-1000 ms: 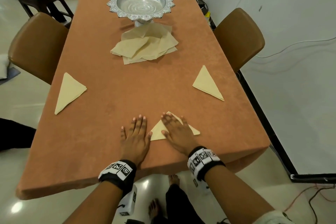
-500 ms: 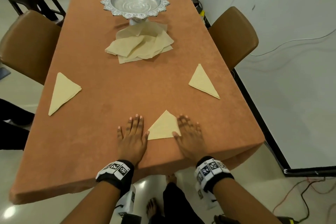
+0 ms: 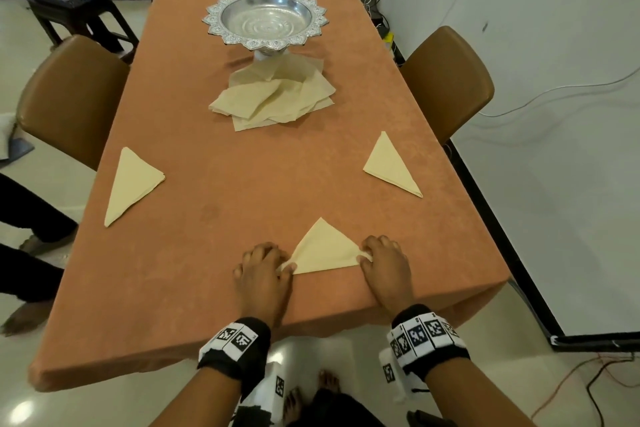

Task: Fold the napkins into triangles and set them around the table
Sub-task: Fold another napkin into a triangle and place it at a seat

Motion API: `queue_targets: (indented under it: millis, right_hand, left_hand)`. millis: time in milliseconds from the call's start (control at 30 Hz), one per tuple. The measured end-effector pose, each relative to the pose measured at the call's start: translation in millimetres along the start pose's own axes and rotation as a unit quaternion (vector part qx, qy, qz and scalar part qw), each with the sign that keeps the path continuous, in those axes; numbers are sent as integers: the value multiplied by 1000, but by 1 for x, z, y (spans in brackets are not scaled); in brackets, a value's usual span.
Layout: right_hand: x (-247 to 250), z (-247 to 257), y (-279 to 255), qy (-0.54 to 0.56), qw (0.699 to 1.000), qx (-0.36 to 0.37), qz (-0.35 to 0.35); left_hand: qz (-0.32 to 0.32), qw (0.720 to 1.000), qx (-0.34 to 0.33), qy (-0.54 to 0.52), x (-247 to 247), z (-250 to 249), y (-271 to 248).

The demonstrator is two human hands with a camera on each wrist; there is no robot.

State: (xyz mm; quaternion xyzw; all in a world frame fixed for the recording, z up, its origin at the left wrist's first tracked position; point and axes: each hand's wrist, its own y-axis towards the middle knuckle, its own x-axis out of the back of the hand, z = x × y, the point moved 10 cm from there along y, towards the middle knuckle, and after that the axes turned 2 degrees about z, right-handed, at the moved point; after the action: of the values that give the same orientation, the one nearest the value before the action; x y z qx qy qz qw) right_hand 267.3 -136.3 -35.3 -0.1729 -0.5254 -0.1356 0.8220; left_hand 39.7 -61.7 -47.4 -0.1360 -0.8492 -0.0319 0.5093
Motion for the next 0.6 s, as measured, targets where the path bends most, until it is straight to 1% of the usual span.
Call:
queue_targets:
  millis: [100, 200, 267, 333, 367, 433, 467, 500, 533, 600]
  right_hand:
    - [-3, -3, 12, 20, 999, -11, 43]
    - [-4, -5, 17, 52, 996, -22, 69]
    - [-2, -4, 17, 91, 992, -40, 81]
    - [-5, -2, 16, 150, 980, -75, 105]
    - [-10, 0, 14, 203, 966, -103, 125]
    - [-22, 9, 9, 321, 919, -166, 160]
    - [-27, 16, 7, 368, 895, -190, 166]
    - [-29, 24, 7, 400, 879, -202, 164]
    - [-32, 34, 8, 423, 868, -204, 160]
    - [-37, 61, 10, 447, 860, -189, 156]
  left_hand:
    - [17, 998, 58, -28, -1, 3, 7]
    - [39, 992, 63, -104, 2, 3, 16]
    - [69, 987, 66, -130, 2, 8, 22]
    - [108, 977, 81, -165, 0, 15, 27]
    - [120, 967, 98, -203, 1, 21, 29]
    - [130, 942, 131, -280, 6, 33, 35]
    - [127, 931, 136, -313, 12, 39, 39]
    - [124, 922, 134, -340, 20, 43, 44]
    - [121, 917, 126, -358, 29, 48, 50]
    - [116, 919, 99, -363, 52, 59, 63]
